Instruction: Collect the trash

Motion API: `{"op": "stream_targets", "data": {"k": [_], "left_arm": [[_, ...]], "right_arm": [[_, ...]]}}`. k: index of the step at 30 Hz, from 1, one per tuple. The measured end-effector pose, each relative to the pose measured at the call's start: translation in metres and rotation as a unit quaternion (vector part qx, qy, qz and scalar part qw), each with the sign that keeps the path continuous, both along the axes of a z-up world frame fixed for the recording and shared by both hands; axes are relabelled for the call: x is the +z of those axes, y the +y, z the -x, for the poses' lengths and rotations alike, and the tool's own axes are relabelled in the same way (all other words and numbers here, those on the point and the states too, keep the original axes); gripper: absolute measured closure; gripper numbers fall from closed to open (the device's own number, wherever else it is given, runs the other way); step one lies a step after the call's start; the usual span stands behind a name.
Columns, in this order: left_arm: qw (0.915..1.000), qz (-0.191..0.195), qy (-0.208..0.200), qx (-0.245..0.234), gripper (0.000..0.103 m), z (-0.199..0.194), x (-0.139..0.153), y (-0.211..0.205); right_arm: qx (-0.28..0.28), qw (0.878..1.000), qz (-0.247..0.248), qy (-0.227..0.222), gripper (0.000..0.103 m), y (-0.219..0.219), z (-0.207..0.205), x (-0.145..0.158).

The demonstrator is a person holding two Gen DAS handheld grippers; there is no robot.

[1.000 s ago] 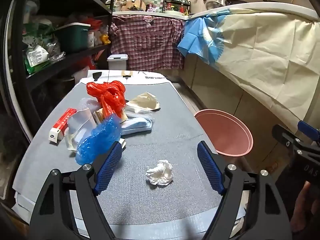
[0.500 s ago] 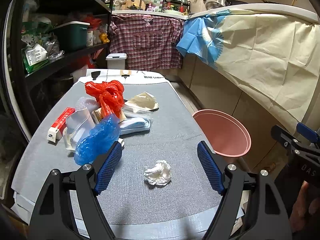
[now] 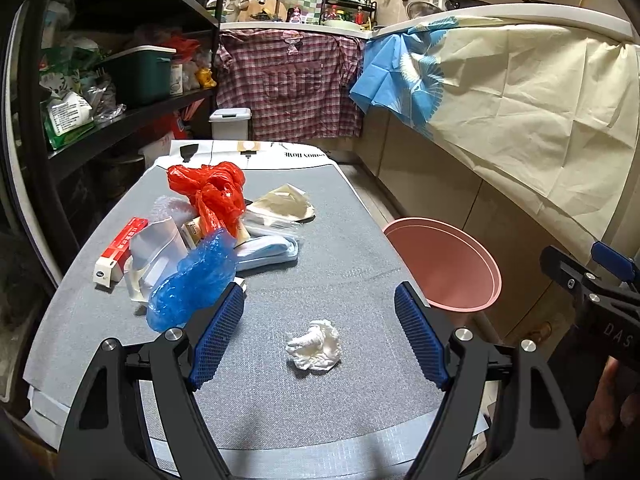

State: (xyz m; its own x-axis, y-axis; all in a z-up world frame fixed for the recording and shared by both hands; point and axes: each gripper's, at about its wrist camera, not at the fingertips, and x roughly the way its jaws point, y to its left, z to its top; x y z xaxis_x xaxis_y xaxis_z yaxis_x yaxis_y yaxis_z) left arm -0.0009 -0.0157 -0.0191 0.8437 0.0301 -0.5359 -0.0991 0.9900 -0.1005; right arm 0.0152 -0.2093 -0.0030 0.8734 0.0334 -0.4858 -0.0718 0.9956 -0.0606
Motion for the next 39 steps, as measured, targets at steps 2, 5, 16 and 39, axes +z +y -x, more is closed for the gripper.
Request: {"op": "stream_targets", "data": {"k": [2, 5, 16, 39], "left_arm": [[1.0, 0.0, 0.0, 0.0, 0.027, 0.0, 0.0001, -0.0001], [1.0, 0.0, 0.0, 0.0, 0.027, 0.0, 0.0002, -0.0003], [1.0, -0.001, 0.0, 0.0, 0.027, -0.0002, -0.0001, -0.001], [0.9998, -0.016, -0.009, 0.011, 0.032, 0.0007, 0.0047, 0.003]], "right_arm": [[0.0, 1.0, 0.0, -0.001, 0.006, -0.0002, 0.0001, 0.0001], [-0.001, 1.0, -0.001, 0.0, 0.006, -0.0003, -0.0004, -0.0002], [-0.001, 1.0, -0.003, 0.0, 0.006, -0.0015, -0.0006, 0.0], [0.03, 0.999, -0.033, -0.001, 0.018, 0.0039, -0.0007, 0.0012]]}}
